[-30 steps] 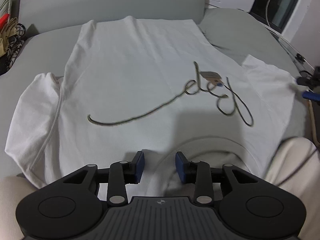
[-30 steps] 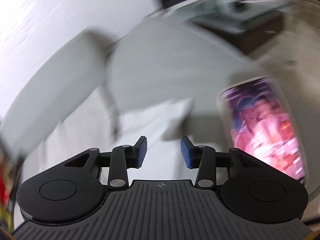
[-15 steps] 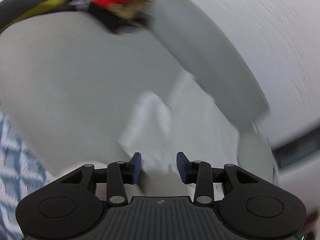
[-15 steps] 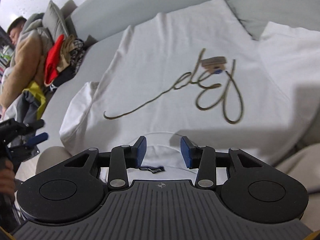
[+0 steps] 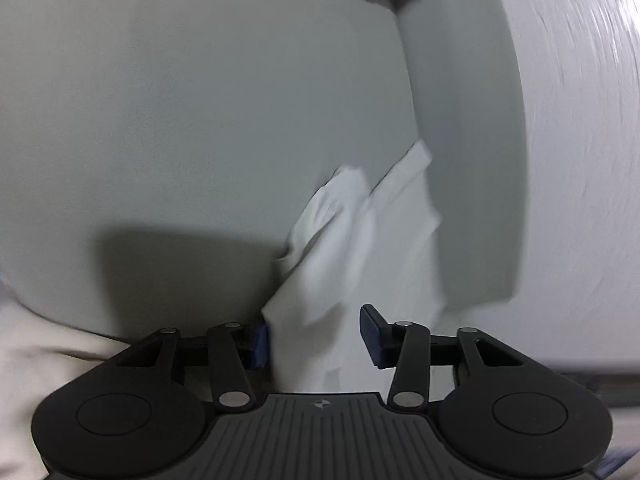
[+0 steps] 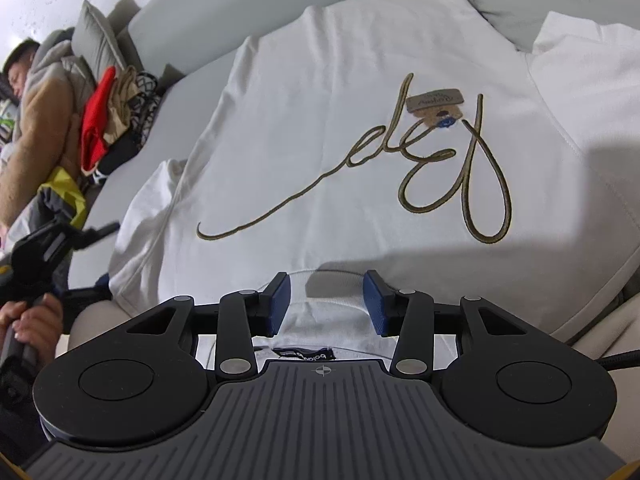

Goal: Fold clothes

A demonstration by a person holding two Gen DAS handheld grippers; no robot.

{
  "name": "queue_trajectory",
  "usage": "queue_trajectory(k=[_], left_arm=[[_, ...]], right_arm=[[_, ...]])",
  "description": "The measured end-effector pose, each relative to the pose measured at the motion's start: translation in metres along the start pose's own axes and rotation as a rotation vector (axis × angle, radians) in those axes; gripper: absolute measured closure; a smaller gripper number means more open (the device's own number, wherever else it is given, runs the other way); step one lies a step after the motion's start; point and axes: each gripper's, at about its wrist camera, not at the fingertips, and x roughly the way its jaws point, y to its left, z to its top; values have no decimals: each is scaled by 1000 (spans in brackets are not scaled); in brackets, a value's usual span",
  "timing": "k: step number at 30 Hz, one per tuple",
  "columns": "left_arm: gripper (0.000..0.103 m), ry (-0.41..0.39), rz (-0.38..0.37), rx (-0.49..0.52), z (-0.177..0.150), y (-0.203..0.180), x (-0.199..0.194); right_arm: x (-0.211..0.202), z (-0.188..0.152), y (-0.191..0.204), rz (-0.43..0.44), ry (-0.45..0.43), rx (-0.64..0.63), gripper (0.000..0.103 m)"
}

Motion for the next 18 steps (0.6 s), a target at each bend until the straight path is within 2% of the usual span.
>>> queue_trajectory(k=[3, 4, 5, 7, 10, 14, 18], left_arm=[[67, -47, -63, -85, 2, 5, 9], [72, -60, -72, -107, 3, 7, 12], [85, -71, -85, -129, 4, 9, 14], [95, -110, -123, -158, 5, 11, 13], [101, -211, -120, -51, 2, -1, -3], [102, -353, 10, 171, -12, -29, -23], [100, -433, 217, 192, -7, -24, -37]], right_arm=[[0, -1, -1, 4, -1, -2, 56], [0, -1, 0, 3, -2, -5, 56], [0, -1, 0, 3, -2, -8, 56], [0, -1, 1, 1, -3, -15, 56], [0, -2, 2, -2, -4, -28, 56], [1, -2, 4, -9, -5, -40, 55], [1, -2, 6, -11, -3, -61, 50]])
